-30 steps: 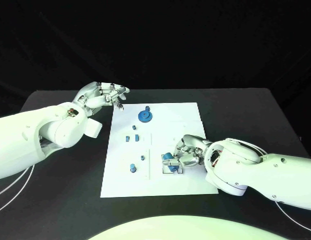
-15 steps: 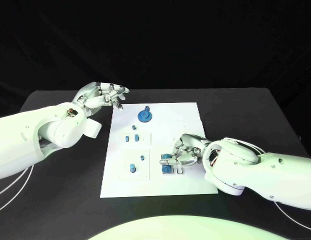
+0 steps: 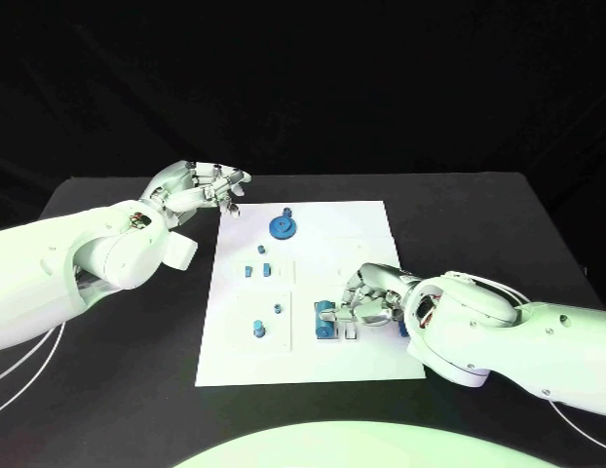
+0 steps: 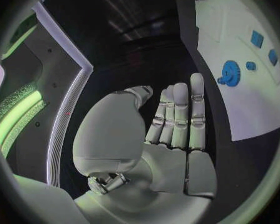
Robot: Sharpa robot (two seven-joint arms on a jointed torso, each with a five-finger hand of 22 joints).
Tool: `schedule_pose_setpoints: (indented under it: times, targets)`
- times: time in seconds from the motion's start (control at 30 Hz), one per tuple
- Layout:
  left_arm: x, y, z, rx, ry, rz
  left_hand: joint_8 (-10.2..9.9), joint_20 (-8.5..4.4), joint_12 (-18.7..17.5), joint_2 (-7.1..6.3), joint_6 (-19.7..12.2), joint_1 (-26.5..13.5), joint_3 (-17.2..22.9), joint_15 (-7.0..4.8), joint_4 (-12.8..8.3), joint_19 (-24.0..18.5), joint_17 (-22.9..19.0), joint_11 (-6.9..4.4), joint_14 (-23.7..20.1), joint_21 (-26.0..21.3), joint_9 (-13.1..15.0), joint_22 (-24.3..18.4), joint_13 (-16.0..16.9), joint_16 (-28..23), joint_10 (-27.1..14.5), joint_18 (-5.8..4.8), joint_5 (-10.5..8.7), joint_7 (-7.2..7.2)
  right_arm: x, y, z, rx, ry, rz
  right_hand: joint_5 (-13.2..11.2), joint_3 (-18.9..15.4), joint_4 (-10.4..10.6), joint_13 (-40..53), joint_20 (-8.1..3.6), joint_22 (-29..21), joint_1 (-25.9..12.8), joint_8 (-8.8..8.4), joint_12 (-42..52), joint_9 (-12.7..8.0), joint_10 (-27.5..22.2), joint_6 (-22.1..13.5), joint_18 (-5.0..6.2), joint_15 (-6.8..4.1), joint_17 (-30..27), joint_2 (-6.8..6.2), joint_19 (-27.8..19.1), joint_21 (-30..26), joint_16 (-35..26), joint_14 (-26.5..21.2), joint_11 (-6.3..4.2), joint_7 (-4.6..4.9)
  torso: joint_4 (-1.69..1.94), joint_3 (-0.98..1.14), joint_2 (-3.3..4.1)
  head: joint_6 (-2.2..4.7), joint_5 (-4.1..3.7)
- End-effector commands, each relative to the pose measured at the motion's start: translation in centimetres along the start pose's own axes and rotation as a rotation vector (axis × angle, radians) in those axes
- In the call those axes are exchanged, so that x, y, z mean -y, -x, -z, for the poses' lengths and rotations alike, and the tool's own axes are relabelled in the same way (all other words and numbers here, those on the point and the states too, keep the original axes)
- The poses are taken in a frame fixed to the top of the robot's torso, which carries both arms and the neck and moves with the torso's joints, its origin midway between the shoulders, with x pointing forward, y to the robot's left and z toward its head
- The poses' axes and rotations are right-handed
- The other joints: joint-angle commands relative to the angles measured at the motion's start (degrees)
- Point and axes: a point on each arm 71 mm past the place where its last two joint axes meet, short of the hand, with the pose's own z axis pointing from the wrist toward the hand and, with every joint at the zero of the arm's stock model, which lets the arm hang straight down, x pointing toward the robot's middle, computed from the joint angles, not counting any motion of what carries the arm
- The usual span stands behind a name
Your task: Assemble the parts on the task board
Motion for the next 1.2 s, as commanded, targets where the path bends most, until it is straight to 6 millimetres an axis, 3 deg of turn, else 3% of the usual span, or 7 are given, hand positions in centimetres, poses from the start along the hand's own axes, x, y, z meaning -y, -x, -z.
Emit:
schedule_pose_setpoints:
  times: [0.03,0.4,0.77,0.93,1.2]
  targets:
    - [0.08,-0.16,0.00,-0.015,-0.005,0.010,-0.1,-0.03,0.2,0.12,-0.4,-0.6,-0.3,-0.07,0.0,0.2,0.1,0.11,-0.4,-0.2,-0.1,-0.1,-0.1,-0.2,-0.4,0.79,0.23,-0.05,-0.33,-0.20,0.43,-0.035,0.076,-0.004,-0.3,0.5,-0.1,9.9,-0.26,12.5,2.5,0.24,0.2,0.0,2.5,-0.2,-0.56,-0.32,13.9,-0.19,4.1,0.4,0.3,5.8,-0.24,-0.18,-0.04,-0.03,-0.01,0.02,0.04]
    - [0.05,-0.16,-0.02,-0.016,-0.002,0.010,-0.1,-0.03,0.2,0.12,-0.4,-0.6,-0.3,-0.07,0.0,0.2,0.1,0.11,-0.4,-0.2,-0.1,-0.1,-0.1,-0.2,-0.4,0.79,0.23,-0.05,-0.42,-0.18,1.39,-0.040,0.112,-0.028,-0.3,0.4,-0.1,10.2,-0.27,12.7,2.7,0.27,0.6,-0.1,2.7,-0.2,-0.65,-0.32,14.1,-0.42,4.2,0.8,0.3,5.9,-0.25,-0.18,-0.05,0.04,-0.03,0.01,0.01]
    - [0.03,-0.17,-0.03,-0.017,-0.001,0.010,-0.1,-0.02,0.2,0.26,-0.4,-0.7,-0.3,-0.08,0.0,0.3,0.1,0.09,-0.4,-0.3,-0.1,-0.1,-0.1,-0.2,-0.4,0.79,0.25,-0.06,-0.47,-0.52,1.10,-0.065,0.099,-0.013,-0.3,0.4,-0.1,10.2,-0.28,12.7,3.1,0.35,0.6,-0.1,2.8,-0.1,-0.67,-0.34,14.0,-0.48,4.3,0.9,0.3,5.9,-0.29,-0.23,0.06,-0.07,0.04,-0.09,-0.10]
    - [0.04,-0.20,-0.04,-0.018,-0.001,0.010,-0.1,-0.02,0.2,0.26,-0.4,-0.7,-0.3,-0.08,0.0,0.3,0.1,0.09,-0.4,-0.3,-0.1,-0.1,-0.1,-0.2,-0.4,0.79,0.25,-0.06,0.06,-0.42,0.63,-0.057,0.073,0.001,-0.1,1.7,-0.1,10.3,-0.37,12.7,5.8,0.25,0.6,-0.4,2.8,-0.2,-0.67,-0.44,14.0,-0.05,4.3,0.9,0.3,5.9,-0.39,-0.33,0.08,-0.10,-0.01,-0.24,-0.16]
    - [0.04,-0.14,0.00,-0.016,-0.001,0.009,-0.1,-0.02,0.2,0.26,-0.4,-0.7,-0.3,-0.08,0.0,0.3,0.1,0.09,-0.4,-0.3,-0.1,-0.1,-0.1,-0.2,-0.4,0.79,0.25,-0.06,0.50,-0.29,0.58,-0.046,0.063,0.017,-0.1,3.9,-0.2,10.5,-0.47,12.9,9.6,0.07,0.7,-0.9,2.9,0.0,-0.72,-0.55,14.1,-1.66,4.3,1.1,0.3,5.9,-0.51,-0.45,0.01,-0.06,0.02,-0.28,-0.13]
